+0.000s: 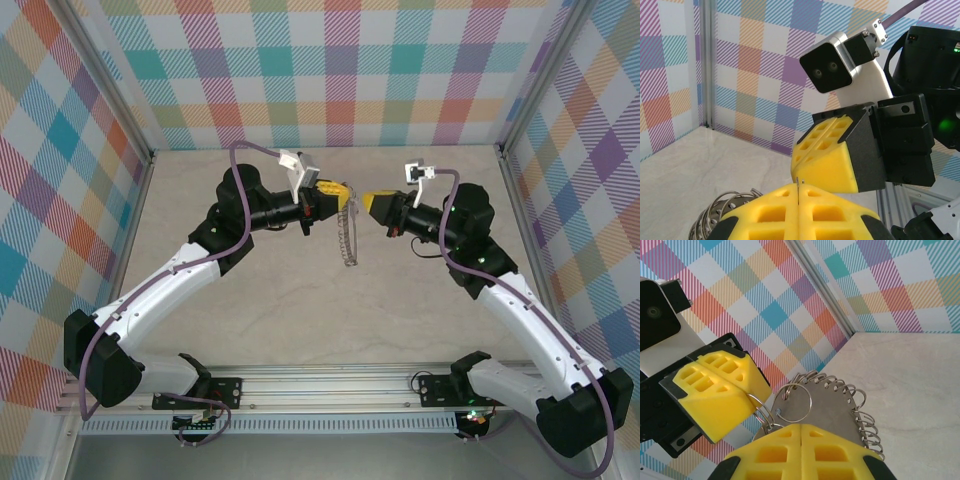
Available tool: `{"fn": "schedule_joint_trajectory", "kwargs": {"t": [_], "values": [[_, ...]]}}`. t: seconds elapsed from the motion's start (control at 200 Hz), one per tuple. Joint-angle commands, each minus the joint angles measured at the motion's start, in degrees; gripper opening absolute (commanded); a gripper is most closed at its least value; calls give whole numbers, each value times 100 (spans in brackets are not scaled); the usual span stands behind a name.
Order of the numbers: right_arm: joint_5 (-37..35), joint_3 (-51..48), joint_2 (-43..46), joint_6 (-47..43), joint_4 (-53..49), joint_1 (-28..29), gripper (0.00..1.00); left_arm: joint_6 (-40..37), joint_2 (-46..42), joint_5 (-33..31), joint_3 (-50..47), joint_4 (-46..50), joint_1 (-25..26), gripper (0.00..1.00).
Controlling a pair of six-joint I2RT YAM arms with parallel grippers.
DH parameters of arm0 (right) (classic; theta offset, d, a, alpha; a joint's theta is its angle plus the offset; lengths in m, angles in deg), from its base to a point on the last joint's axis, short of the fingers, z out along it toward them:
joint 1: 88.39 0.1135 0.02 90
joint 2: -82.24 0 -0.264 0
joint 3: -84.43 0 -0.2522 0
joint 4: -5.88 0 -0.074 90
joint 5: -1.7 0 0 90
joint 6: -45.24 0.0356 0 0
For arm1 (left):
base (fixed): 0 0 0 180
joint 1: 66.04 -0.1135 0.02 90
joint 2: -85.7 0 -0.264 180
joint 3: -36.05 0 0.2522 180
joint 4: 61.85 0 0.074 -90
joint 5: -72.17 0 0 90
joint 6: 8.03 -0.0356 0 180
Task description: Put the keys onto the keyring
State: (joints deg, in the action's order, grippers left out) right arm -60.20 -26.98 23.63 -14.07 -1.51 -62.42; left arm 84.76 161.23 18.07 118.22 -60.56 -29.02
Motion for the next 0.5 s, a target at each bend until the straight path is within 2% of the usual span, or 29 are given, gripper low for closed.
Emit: {"fn": "schedule_joint_trajectory", "kwargs": {"t": [0.0, 0.05, 0.21, 0.255, 0.335, 0.495], "values": [[46, -47, 118, 39, 152, 39, 0, 74, -231, -21, -11, -454, 76, 0], [16, 4, 137, 8, 108, 39, 0, 89, -231, -17, -18, -466, 76, 0], [59, 102, 152, -5, 221, -68, 32, 138, -219, -26, -46, -539, 74, 0], [123, 116, 150, 37, 320, -121, 38, 180, -210, -15, -46, -584, 77, 0], [274, 107, 150, 176, 571, -227, 42, 285, -197, -8, -63, -728, 77, 0], [588, 57, 56, 548, 1103, -432, 43, 514, -138, 22, -73, -993, 78, 0]]}}
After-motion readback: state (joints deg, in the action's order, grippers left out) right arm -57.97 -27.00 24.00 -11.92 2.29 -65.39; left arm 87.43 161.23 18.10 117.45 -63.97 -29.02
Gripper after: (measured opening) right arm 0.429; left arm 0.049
